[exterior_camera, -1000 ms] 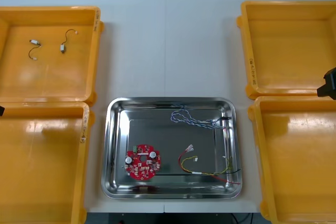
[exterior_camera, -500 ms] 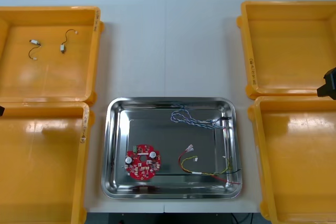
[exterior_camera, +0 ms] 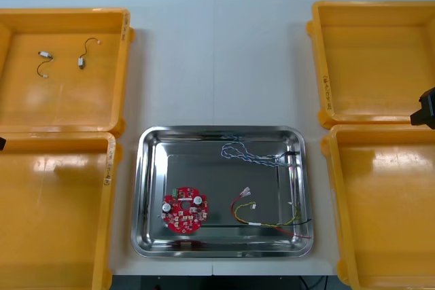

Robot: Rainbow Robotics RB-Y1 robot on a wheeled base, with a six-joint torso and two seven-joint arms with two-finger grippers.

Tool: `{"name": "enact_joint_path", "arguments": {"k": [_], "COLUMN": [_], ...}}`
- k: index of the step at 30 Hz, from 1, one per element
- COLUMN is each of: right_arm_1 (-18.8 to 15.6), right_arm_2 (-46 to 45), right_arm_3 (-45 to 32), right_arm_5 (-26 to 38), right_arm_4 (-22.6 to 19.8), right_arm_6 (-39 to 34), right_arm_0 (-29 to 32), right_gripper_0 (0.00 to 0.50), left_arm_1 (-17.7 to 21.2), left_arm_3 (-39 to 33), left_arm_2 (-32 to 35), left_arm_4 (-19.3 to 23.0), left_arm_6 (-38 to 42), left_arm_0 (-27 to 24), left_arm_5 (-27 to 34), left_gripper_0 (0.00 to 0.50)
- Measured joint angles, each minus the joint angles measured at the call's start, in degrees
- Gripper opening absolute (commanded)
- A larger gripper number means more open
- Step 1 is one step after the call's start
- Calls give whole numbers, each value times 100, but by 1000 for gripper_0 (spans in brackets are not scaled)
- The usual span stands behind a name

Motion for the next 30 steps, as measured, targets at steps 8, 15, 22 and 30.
{"name": "enact_joint_path", "arguments": {"k": [8, 15, 22, 30], "right_arm_1": [0, 0, 0, 0], "right_arm_2": [0, 0, 0, 0], "right_arm_3": [0, 0, 0, 0], "right_arm_5": [0, 0, 0, 0], "right_arm_4": [0, 0, 0, 0], "right_arm_6": [0, 0, 0, 0], "right_arm_0": [0, 0, 0, 0], "right_gripper_0": [500, 500, 500, 500], "left_arm_1": [0, 0, 0, 0], "left_arm_3": [0, 0, 0, 0], "left_arm_2": [0, 0, 0, 0], "left_arm_4": [0, 0, 0, 0], "left_arm_6": [0, 0, 0, 0], "left_arm_0": [0, 0, 0, 0], "left_arm_5": [0, 0, 0, 0], "left_gripper_0": [500, 500, 500, 500]}}
